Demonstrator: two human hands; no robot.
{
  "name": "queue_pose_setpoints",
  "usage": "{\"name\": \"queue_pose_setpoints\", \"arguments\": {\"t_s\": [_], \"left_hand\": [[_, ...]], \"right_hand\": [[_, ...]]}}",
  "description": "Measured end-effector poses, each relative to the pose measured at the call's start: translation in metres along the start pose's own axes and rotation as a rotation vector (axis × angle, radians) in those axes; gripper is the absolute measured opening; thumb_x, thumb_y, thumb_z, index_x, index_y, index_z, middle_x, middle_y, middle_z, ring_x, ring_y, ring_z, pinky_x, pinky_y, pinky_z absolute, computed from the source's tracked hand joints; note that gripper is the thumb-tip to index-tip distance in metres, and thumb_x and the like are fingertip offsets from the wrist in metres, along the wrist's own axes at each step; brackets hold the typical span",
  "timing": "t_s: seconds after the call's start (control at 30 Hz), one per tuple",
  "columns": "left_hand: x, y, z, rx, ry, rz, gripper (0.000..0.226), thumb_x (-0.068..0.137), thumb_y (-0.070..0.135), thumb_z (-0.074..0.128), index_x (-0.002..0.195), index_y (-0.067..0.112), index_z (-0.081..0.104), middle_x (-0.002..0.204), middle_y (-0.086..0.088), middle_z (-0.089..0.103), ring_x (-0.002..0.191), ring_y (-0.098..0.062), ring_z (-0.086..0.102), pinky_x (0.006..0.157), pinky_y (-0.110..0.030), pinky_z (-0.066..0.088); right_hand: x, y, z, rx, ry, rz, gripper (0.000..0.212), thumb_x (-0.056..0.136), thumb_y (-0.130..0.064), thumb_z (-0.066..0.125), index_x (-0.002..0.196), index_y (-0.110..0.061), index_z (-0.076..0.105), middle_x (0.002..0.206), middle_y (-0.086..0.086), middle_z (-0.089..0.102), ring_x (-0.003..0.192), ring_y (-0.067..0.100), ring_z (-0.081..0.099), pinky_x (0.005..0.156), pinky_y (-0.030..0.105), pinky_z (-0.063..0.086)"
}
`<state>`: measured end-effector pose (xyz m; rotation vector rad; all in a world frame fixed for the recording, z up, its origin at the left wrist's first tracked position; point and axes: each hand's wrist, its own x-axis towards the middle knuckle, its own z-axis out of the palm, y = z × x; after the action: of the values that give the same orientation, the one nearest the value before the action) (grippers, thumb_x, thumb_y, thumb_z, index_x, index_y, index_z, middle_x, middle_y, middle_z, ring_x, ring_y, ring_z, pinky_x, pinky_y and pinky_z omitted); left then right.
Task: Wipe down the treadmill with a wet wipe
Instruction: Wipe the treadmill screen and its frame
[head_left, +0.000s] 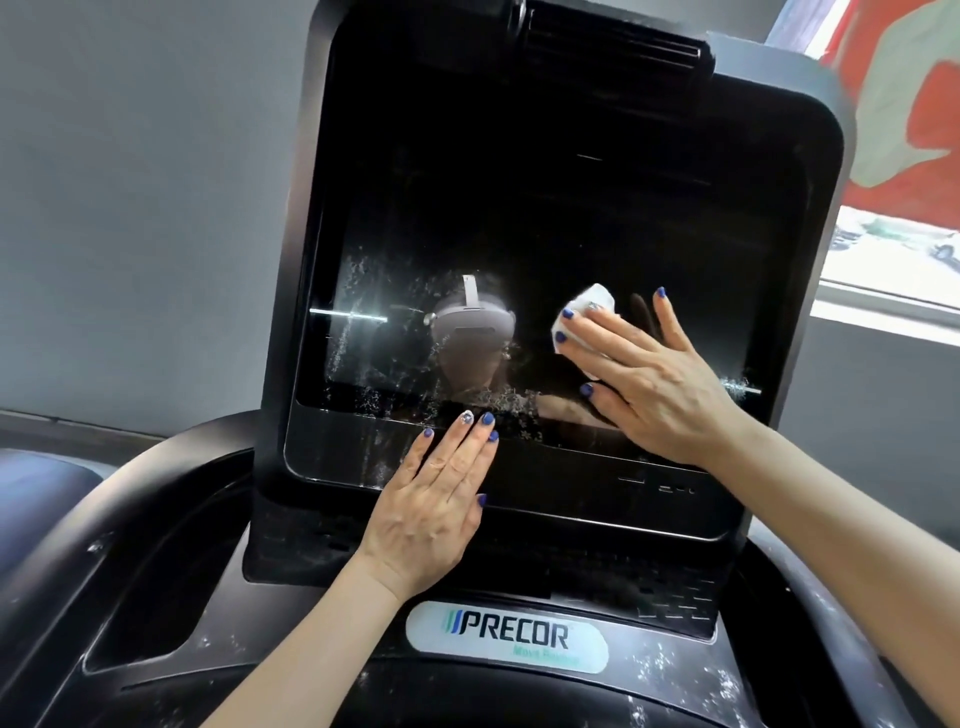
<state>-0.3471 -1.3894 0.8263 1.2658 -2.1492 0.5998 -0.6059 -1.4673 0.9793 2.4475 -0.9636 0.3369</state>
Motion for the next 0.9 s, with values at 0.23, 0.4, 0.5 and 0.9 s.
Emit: {"name": "queue_pose_setpoints", "arguments": {"t_s": [0.23, 0.4, 0.5, 0.9], "left_hand": [[-0.007, -0.008, 0.002, 0.028, -0.026, -0.023, 0.058, 0.103, 0.029, 0.036, 0.156, 0.005, 0.031, 0.165, -0.011, 0.027, 0.153, -0.024, 0.022, 0.127, -0.043, 0.011], [-0.006, -0.008, -0.001, 0.016, -0.038, -0.022, 0.058, 0.104, 0.029, 0.035, 0.156, 0.005, 0.031, 0.165, -0.011, 0.026, 0.154, -0.023, 0.021, 0.127, -0.042, 0.010], [-0.007, -0.011, -0.007, -0.039, -0.040, -0.004, 0.058, 0.103, 0.027, 0.040, 0.156, 0.006, 0.032, 0.166, -0.010, 0.025, 0.154, -0.023, 0.021, 0.126, -0.043, 0.015], [0.006, -0.137, -0.048, 0.031, 0.069, -0.037, 0.057, 0.102, 0.021, 0.042, 0.155, 0.003, 0.032, 0.165, -0.013, 0.026, 0.154, -0.027, 0.019, 0.126, -0.047, 0.017]], "right_hand": [[0.049, -0.033, 0.008, 0.038, 0.049, -0.013, 0.052, 0.101, -0.036, 0.041, 0.150, -0.019, 0.047, 0.163, -0.005, 0.031, 0.152, 0.016, 0.025, 0.124, 0.059, -0.002], [0.056, -0.030, 0.015, 0.007, 0.045, -0.070, 0.054, 0.102, -0.032, 0.041, 0.155, -0.022, 0.038, 0.165, -0.006, 0.025, 0.153, 0.015, 0.022, 0.123, 0.059, -0.001], [0.041, -0.016, 0.016, 0.000, 0.104, -0.050, 0.054, 0.100, -0.023, 0.046, 0.154, -0.021, 0.041, 0.164, -0.005, 0.029, 0.152, 0.015, 0.024, 0.122, 0.064, 0.004], [0.093, -0.037, 0.014, 0.016, 0.121, 0.010, 0.057, 0.099, -0.031, 0.045, 0.154, -0.016, 0.041, 0.164, -0.002, 0.029, 0.153, 0.017, 0.023, 0.124, 0.060, 0.004]]}}
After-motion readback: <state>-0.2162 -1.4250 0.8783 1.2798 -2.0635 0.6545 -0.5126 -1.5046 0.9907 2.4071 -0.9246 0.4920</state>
